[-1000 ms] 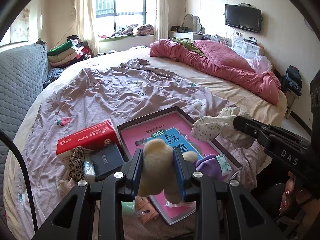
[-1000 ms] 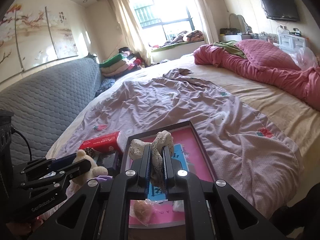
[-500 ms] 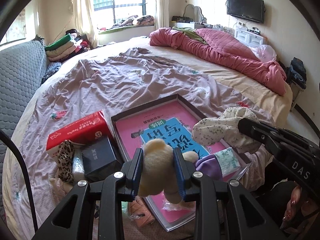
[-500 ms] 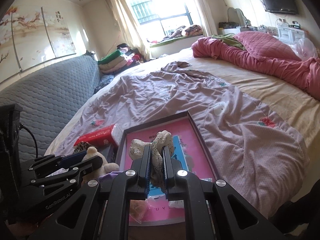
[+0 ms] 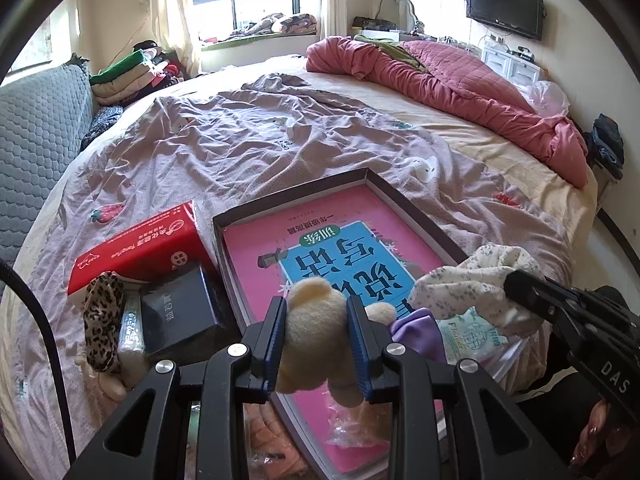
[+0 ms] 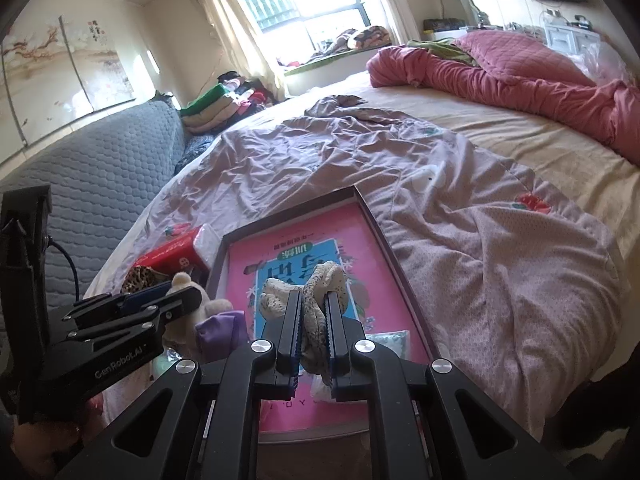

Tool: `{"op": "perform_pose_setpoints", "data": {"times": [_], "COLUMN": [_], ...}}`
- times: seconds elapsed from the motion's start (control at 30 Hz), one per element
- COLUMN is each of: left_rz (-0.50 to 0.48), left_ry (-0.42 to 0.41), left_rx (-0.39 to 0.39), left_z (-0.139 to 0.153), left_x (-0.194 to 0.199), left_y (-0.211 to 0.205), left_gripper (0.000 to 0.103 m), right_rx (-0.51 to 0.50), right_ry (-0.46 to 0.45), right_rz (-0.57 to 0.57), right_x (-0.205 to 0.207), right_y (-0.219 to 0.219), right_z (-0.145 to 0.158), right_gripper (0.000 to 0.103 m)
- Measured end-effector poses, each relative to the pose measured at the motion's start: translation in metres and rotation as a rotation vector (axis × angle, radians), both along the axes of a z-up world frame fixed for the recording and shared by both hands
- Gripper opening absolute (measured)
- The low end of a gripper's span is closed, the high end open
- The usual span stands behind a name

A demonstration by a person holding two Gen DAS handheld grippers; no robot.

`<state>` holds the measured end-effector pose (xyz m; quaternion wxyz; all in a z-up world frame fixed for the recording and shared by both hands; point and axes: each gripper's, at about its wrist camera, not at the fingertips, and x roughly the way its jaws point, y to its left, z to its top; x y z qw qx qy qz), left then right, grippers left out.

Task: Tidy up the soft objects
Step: 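Carry the teddy bear with the left tool while the right tool carries the cloth over the tray, then lower the teddy bear with the left tool while the right tool lowers the cloth toward the tray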

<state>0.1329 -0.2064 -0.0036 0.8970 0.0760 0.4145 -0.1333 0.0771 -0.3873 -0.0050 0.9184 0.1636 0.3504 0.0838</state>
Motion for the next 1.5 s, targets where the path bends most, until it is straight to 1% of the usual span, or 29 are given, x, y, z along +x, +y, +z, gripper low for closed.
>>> {"op": "perform_pose_setpoints", "data": {"times": [0.23, 0.37, 0.8, 1.07, 1.13, 1.2, 1.3, 1.4, 1.5], "left_rz": [0.009, 0.024, 0.049, 0.067, 0.079, 0.093, 0.105, 0.095, 0.087], "left_ry": [0.026, 0.024, 0.059, 0.078, 0.084, 0.09, 0.105, 0.102, 0.095], "left_rx": [0.015, 0.032, 0.035, 0.022, 0.026, 0.029, 0.015, 0.024, 0.015], "left_z": [-0.012, -0.016, -0.03, -0.036, -0.037, -0.039, -0.041, -0.042, -0.041], "left_x": [0.008, 0.012, 0.02, 0.023, 0.024, 0.025, 0.027, 0.026, 0.024], "left_y": [-0.003, -0.003, 0.002, 0.007, 0.009, 0.012, 0.015, 0.013, 0.012], "left_gripper": [0.031, 0.031, 0.031, 0.03, 0.028, 0.024, 0.024, 0.024, 0.024], "right_rx": [-0.014, -0.008, -0.019, -0.024, -0.026, -0.033, -0.052, -0.073, -0.088], "right_ry": [0.014, 0.024, 0.074, 0.092, 0.095, 0.102, 0.107, 0.104, 0.1], "right_rz": [0.017, 0.02, 0.021, 0.023, 0.027, 0.031, 0.039, 0.046, 0.041], "right_x": [0.005, 0.009, 0.016, 0.018, 0.018, 0.019, 0.02, 0.02, 0.019], "right_y": [0.007, 0.009, 0.008, 0.007, 0.009, 0.011, 0.015, 0.018, 0.019], "right_z": [-0.008, -0.013, -0.033, -0.041, -0.042, -0.044, -0.045, -0.045, -0.043], "right_gripper": [0.011, 0.011, 0.011, 0.012, 0.012, 0.013, 0.014, 0.015, 0.016]}}
